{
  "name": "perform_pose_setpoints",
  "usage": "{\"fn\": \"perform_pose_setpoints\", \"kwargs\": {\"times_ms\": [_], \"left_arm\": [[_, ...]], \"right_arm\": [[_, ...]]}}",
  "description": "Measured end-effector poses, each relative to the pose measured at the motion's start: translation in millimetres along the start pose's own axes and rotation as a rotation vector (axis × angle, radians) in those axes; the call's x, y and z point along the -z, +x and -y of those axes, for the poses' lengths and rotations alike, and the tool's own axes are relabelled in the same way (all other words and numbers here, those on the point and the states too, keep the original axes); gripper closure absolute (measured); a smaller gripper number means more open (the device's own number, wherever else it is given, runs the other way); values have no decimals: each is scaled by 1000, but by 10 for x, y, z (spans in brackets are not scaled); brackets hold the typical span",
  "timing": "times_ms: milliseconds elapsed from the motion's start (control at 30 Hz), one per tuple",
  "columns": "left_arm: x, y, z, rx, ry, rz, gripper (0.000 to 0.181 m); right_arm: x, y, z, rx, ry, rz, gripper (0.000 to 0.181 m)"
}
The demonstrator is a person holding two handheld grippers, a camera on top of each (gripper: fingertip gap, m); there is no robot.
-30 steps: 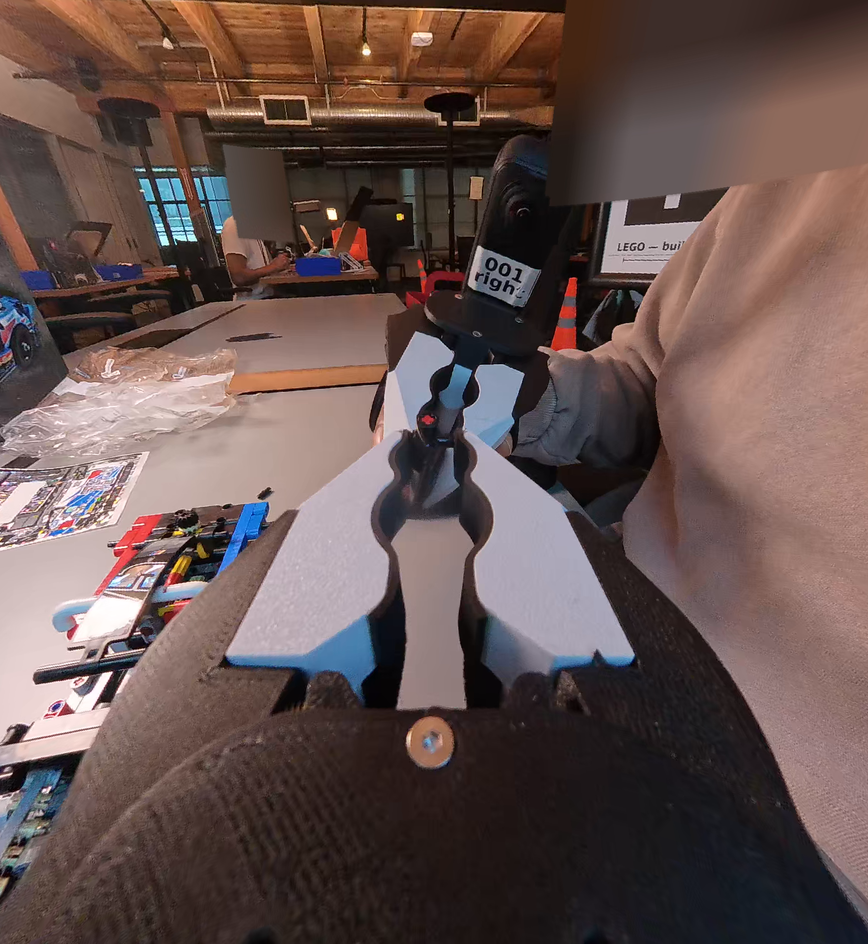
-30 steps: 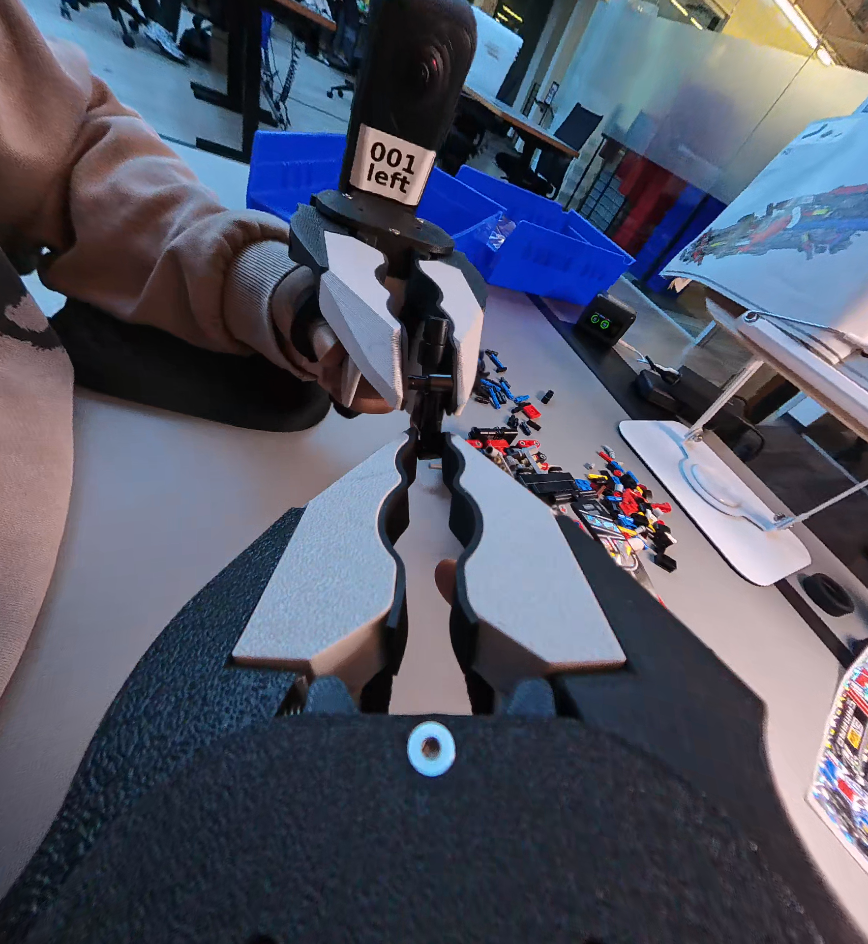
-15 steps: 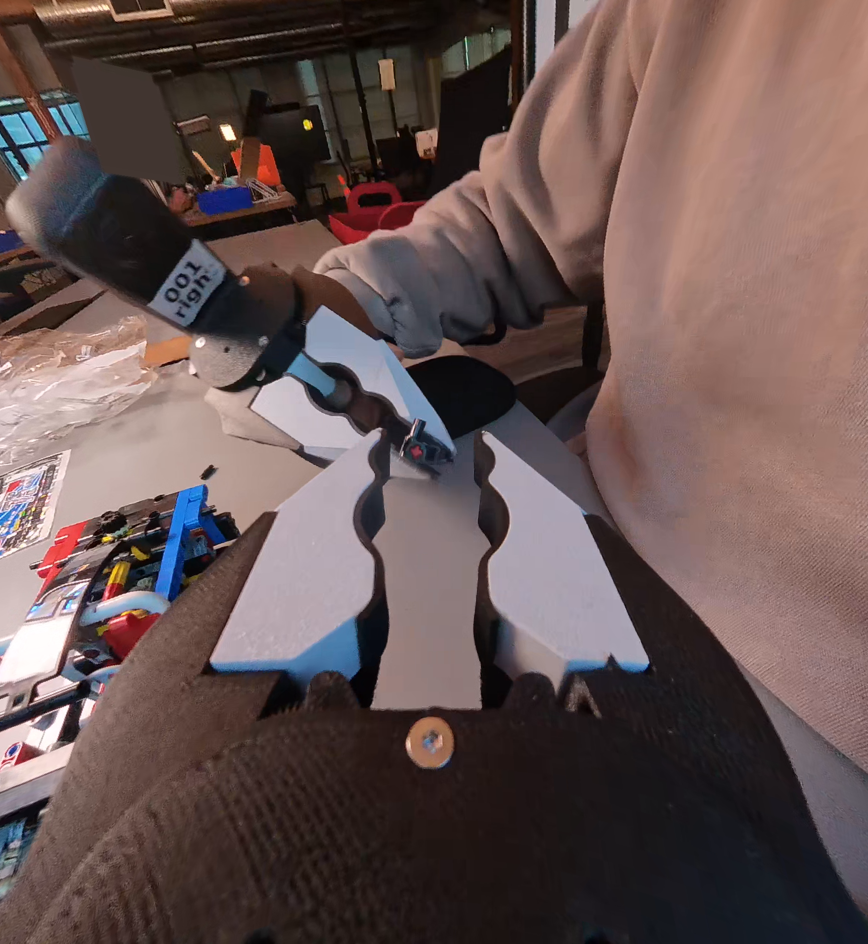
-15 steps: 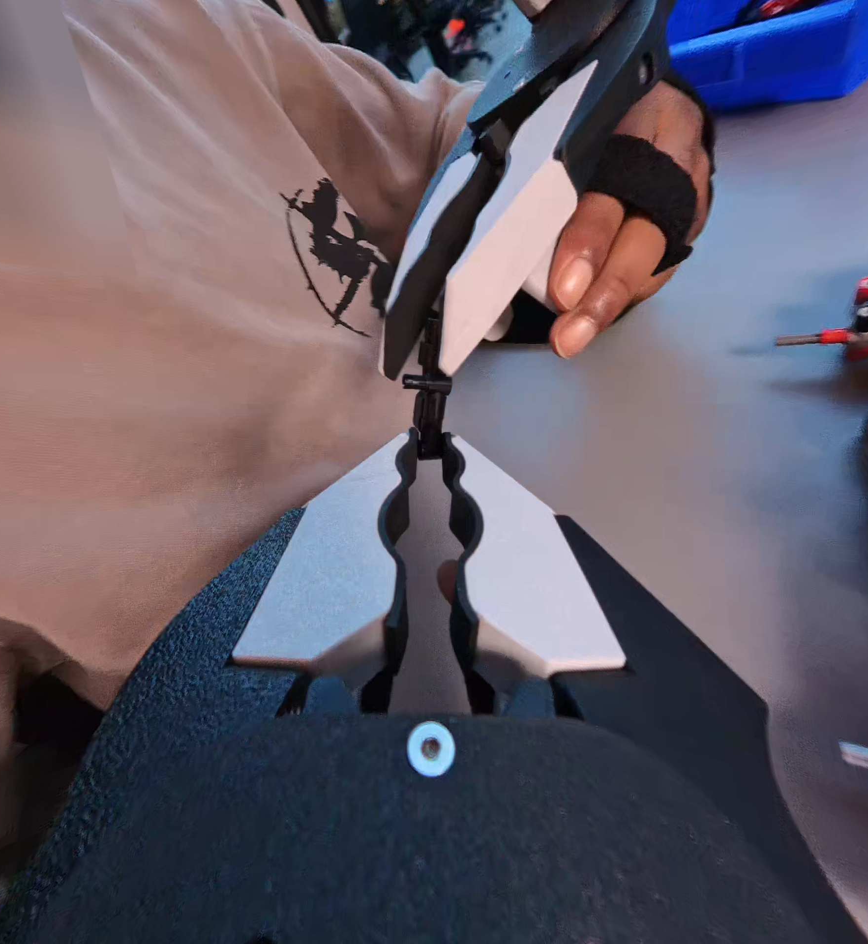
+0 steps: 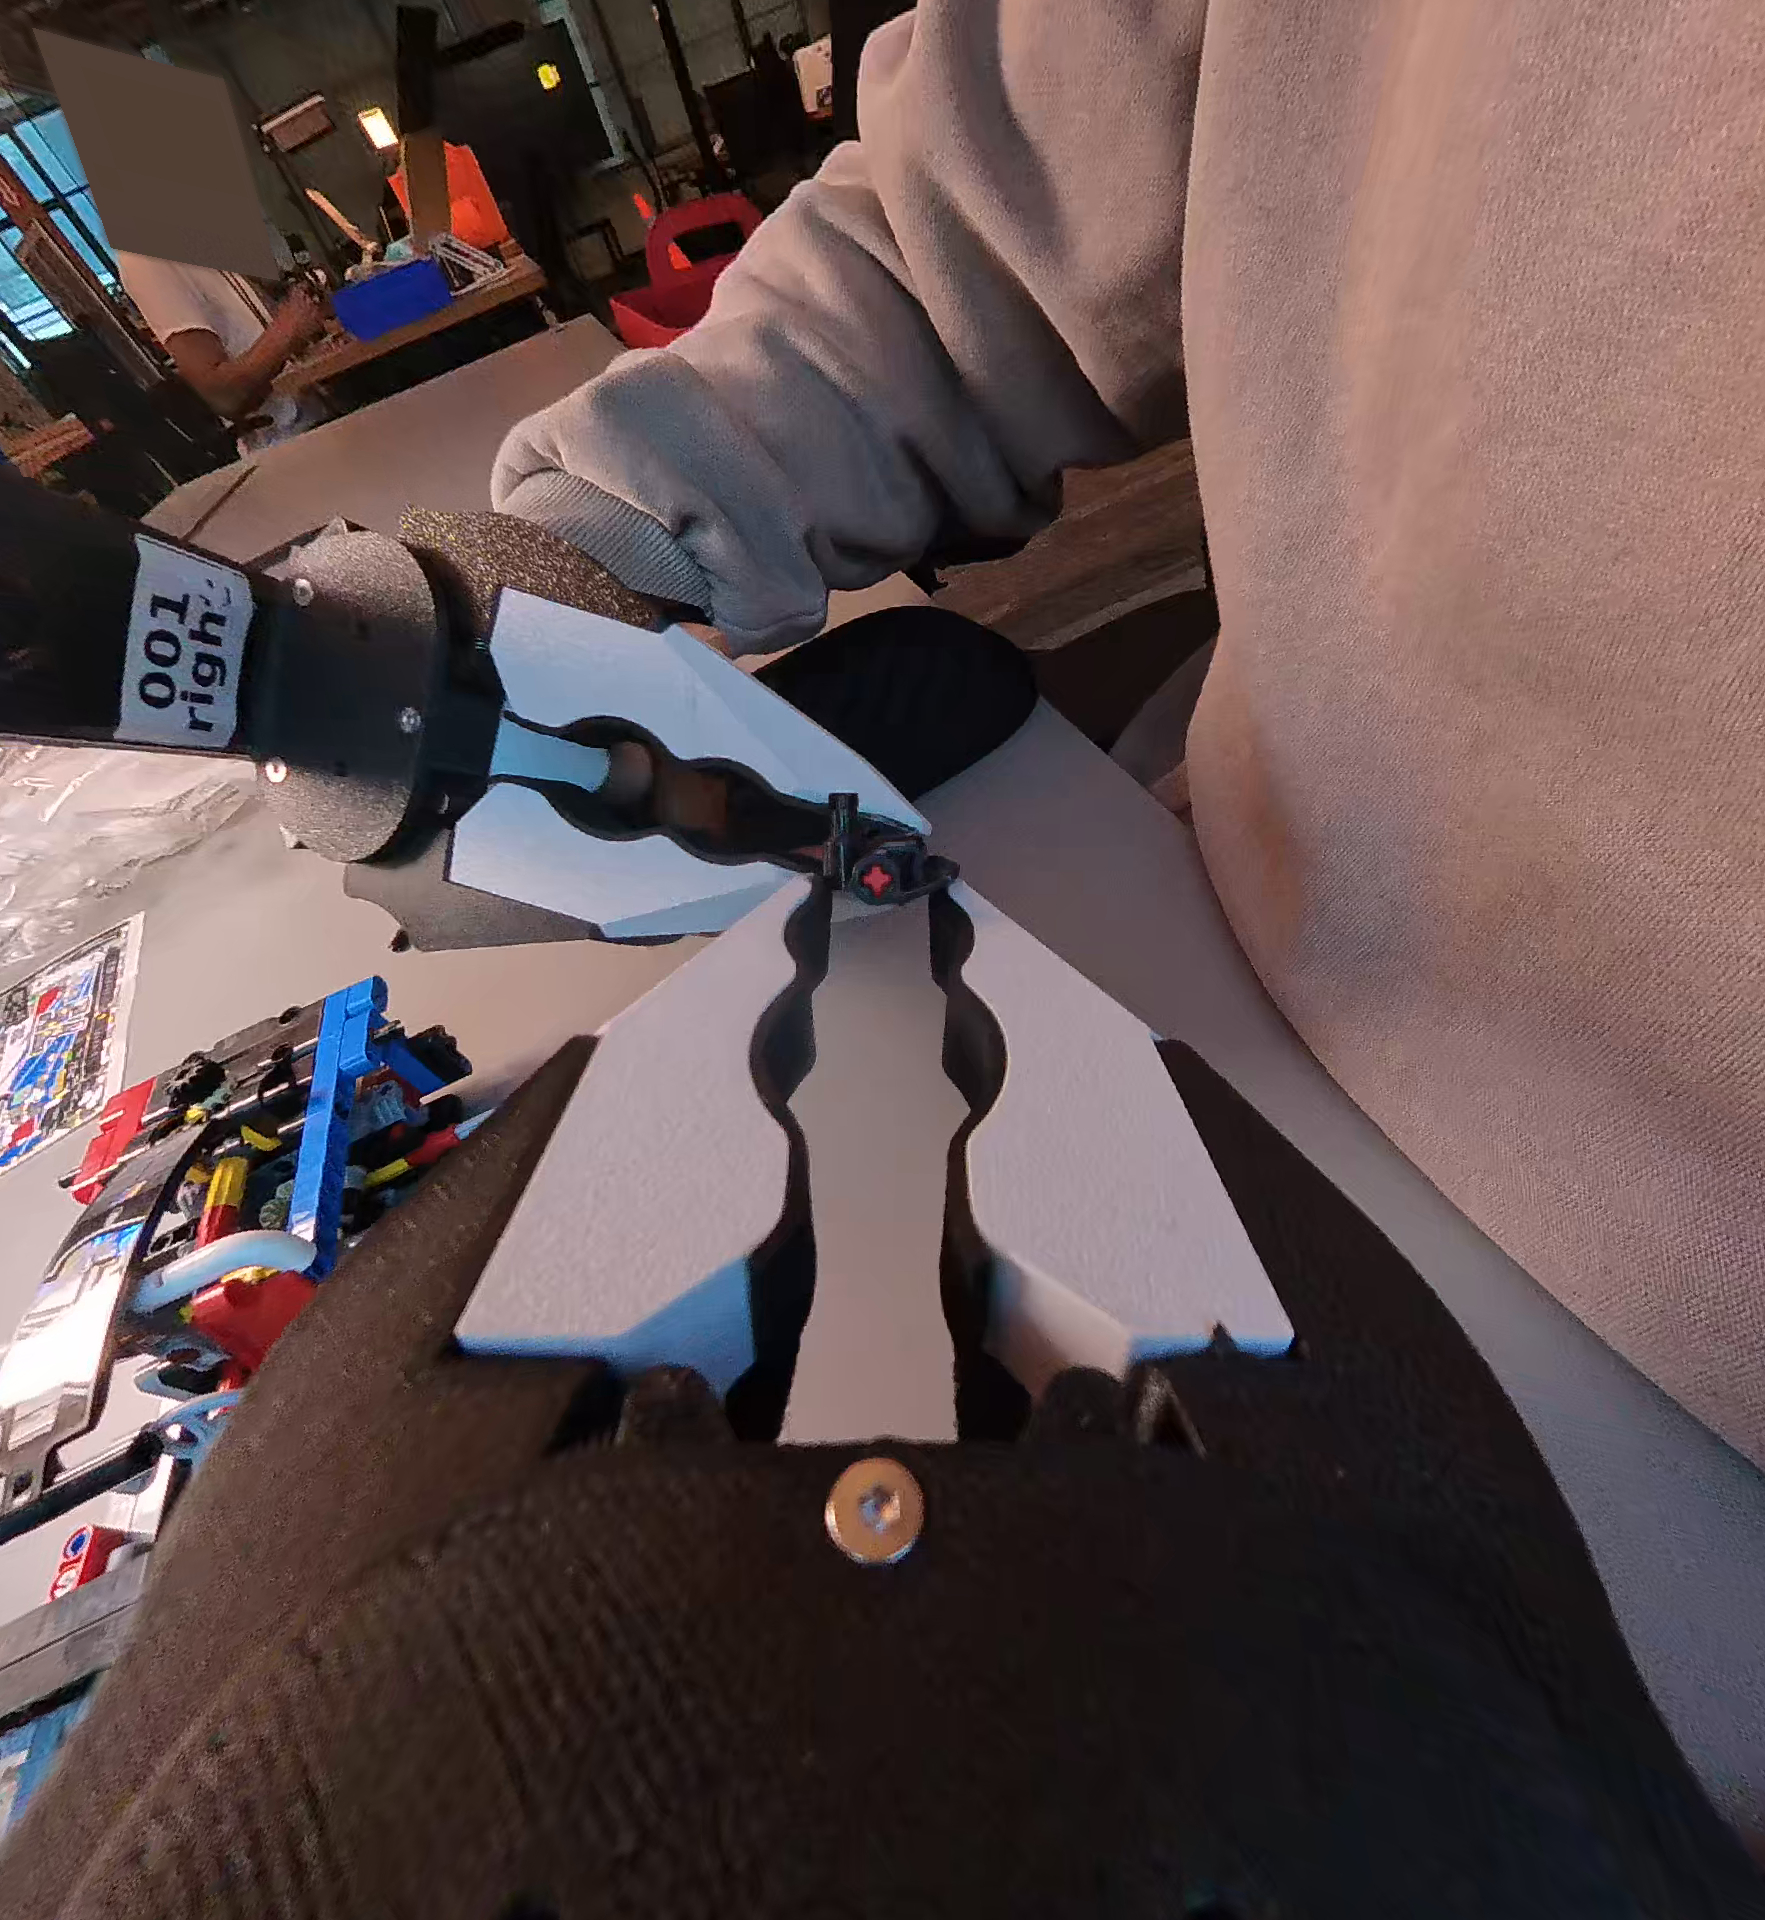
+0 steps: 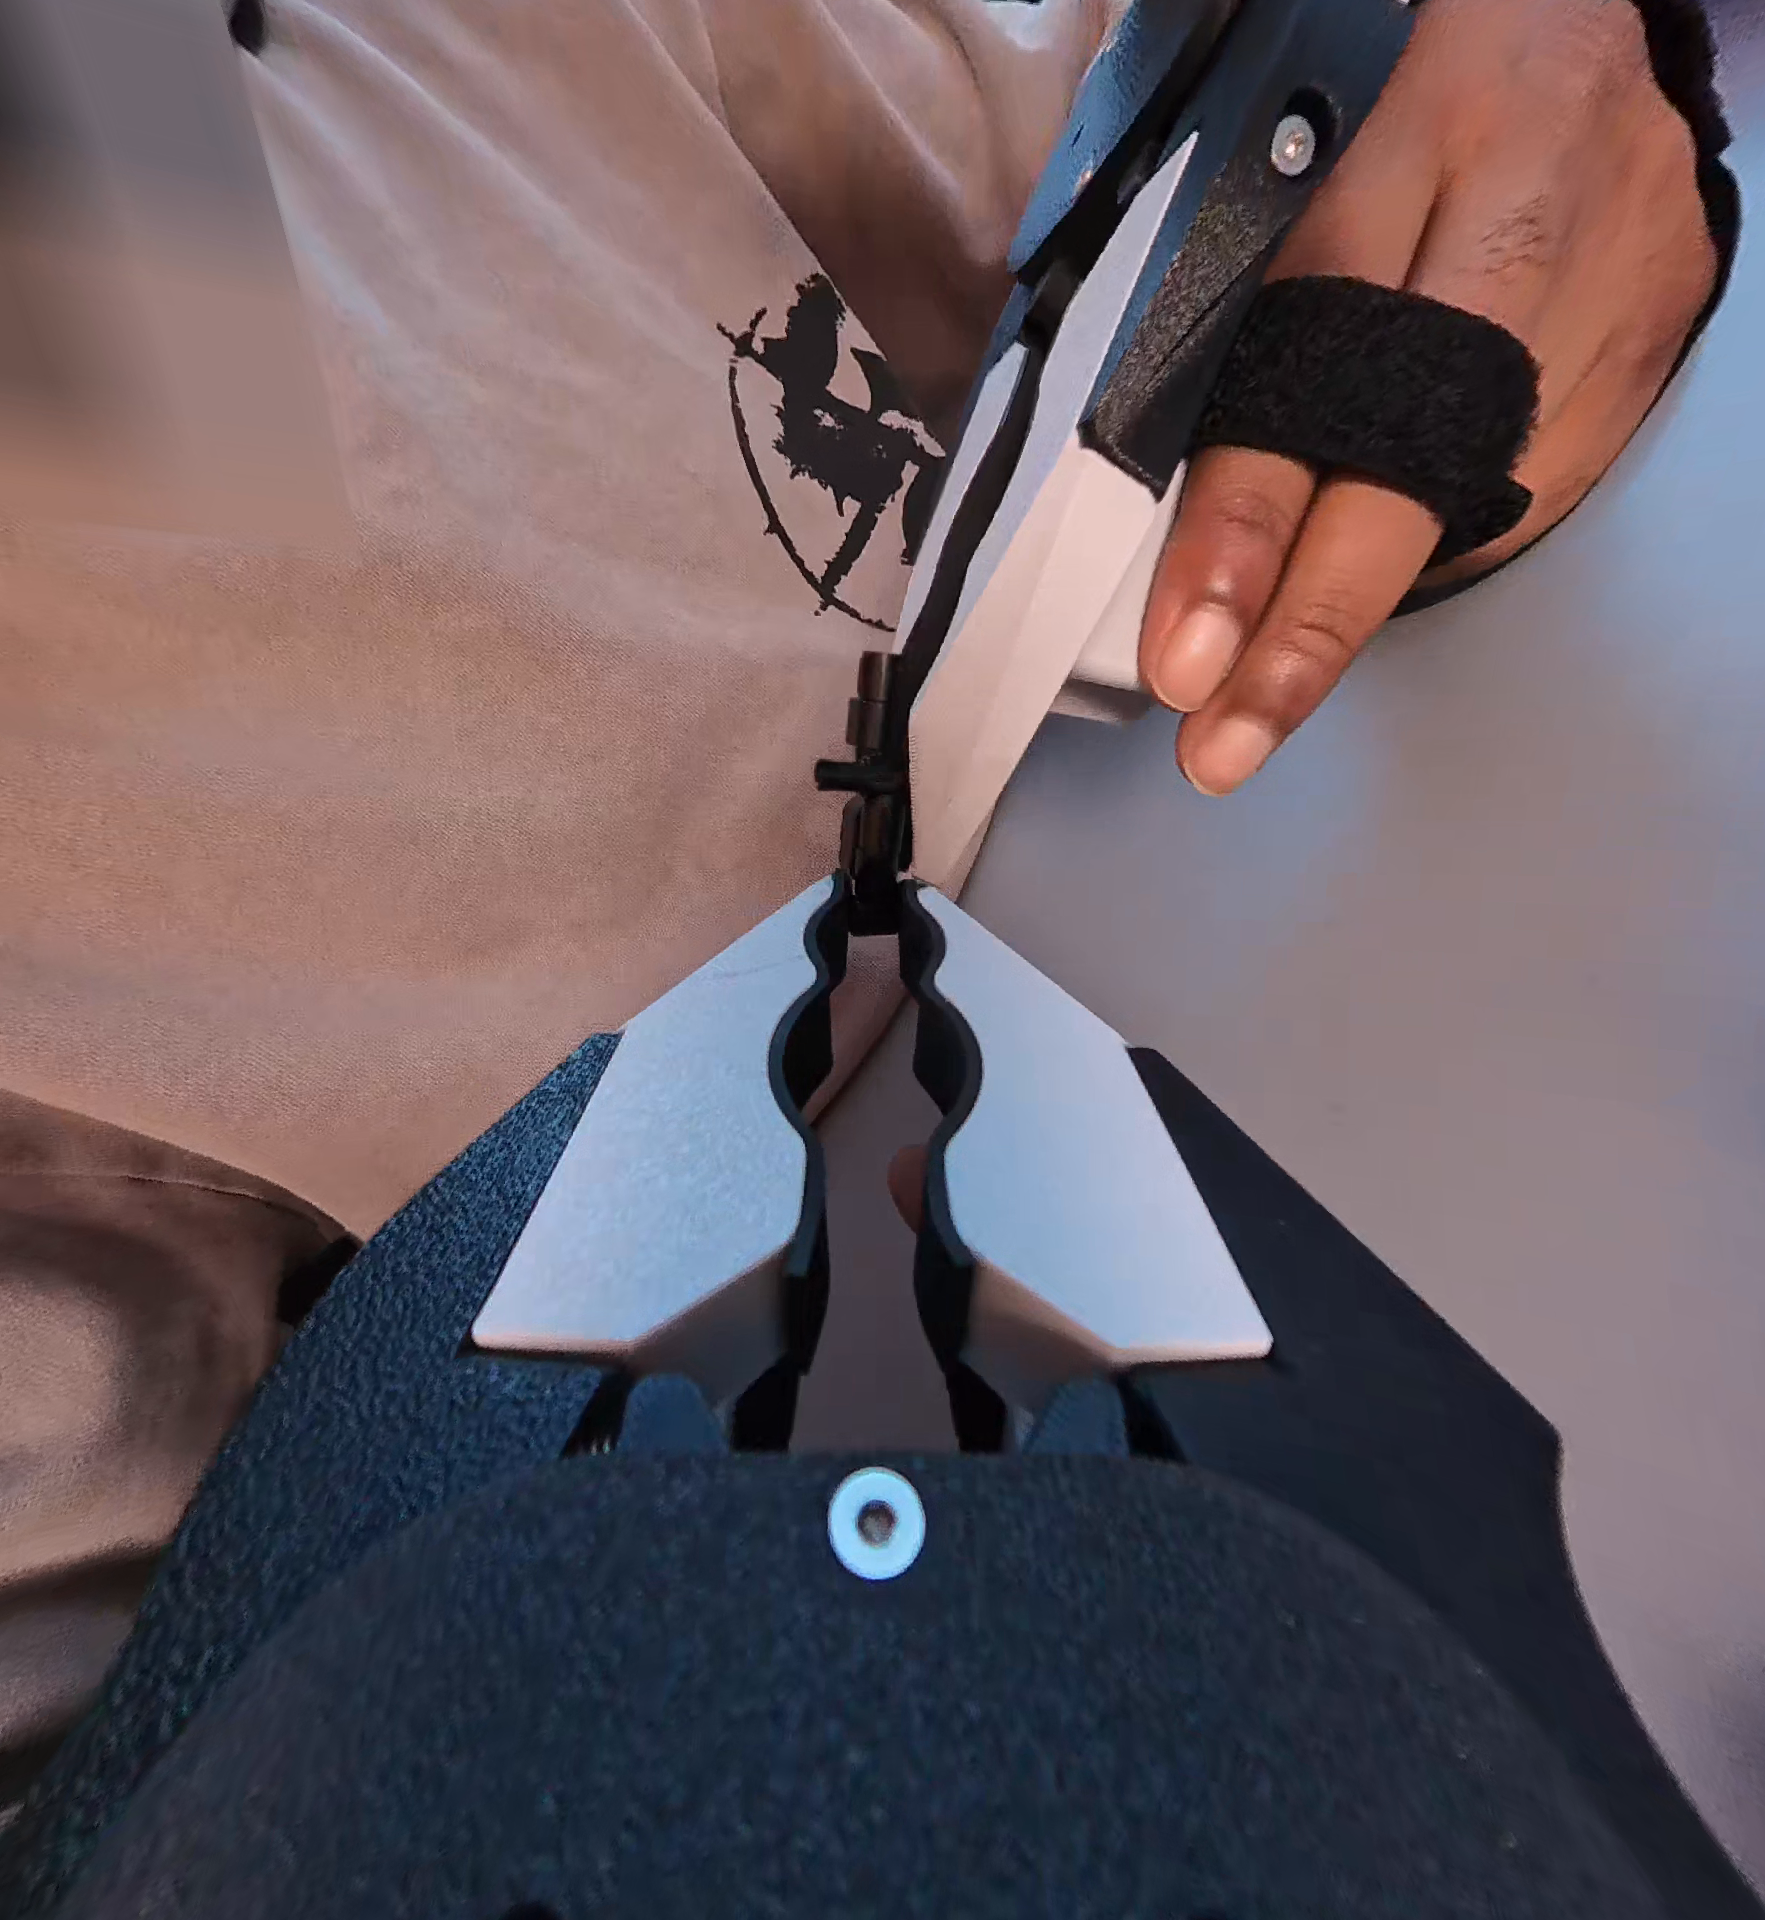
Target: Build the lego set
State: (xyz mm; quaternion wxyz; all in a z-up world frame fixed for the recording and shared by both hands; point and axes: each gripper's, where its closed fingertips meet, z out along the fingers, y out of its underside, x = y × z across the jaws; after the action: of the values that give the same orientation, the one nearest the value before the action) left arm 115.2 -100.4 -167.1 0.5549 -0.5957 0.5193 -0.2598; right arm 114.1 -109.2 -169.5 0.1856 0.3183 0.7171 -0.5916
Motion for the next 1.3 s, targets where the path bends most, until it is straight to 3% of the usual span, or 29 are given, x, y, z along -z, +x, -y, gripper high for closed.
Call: {"fn": "perform_pose_setpoints", "kwargs": {"times_ms": [233, 600, 700, 800, 933, 1067, 1300], "left_arm": [[29, -29, 77, 65, 63, -6, 153], [41, -78, 19, 12, 20, 43, 161], [135, -280, 57, 38, 42, 151, 161], [216, -484, -66, 91, 8, 255, 161], [237, -606, -210, 160, -21, 301, 161], [206, -673, -354, 196, -80, 332, 161], [175, -686, -594, 224, -217, 360, 161]], "right_arm": [[40, 66, -18, -49, -22, -23, 175], [52, 64, 46, -42, 11, -33, 174], [432, 118, 122, 61, 109, -227, 159], [1201, 305, 29, 177, 179, -669, 154], [2196, 560, -617, 81, 149, -1137, 157], [2433, 801, -1076, -7, 32, -1265, 157], [2527, 991, -1145, -67, -152, -1277, 167]]}}
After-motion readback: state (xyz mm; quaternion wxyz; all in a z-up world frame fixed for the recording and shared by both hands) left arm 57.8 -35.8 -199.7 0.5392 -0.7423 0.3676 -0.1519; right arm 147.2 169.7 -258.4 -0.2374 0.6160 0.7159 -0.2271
